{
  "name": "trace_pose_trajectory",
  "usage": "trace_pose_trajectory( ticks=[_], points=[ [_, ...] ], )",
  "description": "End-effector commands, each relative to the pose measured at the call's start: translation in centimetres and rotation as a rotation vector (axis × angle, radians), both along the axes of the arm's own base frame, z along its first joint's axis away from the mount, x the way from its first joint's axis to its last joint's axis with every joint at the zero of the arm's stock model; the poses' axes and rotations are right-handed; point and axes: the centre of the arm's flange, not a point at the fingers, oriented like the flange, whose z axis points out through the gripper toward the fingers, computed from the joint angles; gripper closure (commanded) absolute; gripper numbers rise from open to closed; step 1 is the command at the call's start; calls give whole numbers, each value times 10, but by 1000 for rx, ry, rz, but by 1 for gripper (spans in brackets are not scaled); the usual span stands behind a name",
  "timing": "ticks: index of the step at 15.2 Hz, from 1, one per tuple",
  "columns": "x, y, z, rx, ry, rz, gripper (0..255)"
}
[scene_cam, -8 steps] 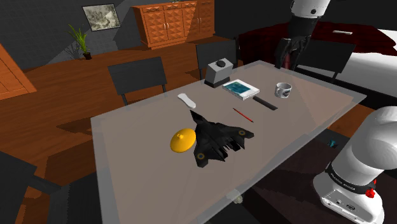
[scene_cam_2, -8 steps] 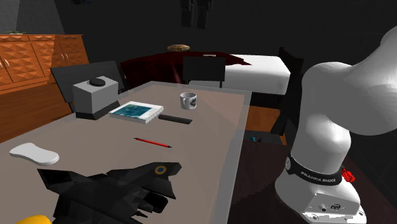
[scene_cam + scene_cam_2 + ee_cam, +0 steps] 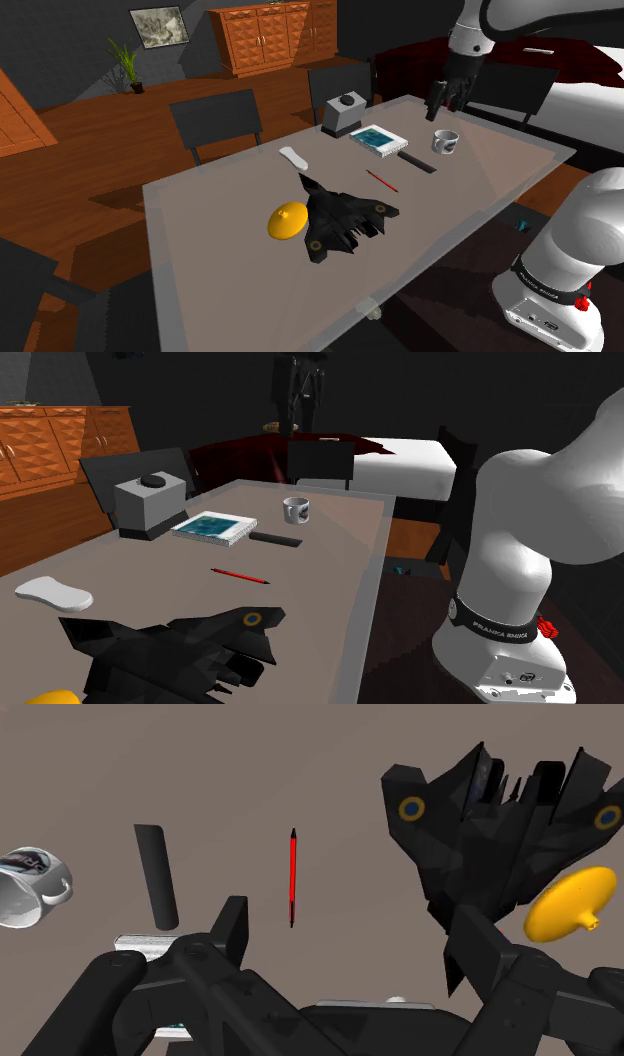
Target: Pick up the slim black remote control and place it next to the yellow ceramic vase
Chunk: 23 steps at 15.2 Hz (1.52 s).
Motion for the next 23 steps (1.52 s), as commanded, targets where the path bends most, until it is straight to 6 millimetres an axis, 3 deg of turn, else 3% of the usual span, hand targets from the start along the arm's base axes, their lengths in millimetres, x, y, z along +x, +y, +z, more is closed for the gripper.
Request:
trace_pose_trajectory(
  ticks=[1,23],
  points=[
    [7,-15,-21,-4,-7,0,0],
    [105,-182,-230,-38,-63,-9,0]
  ],
)
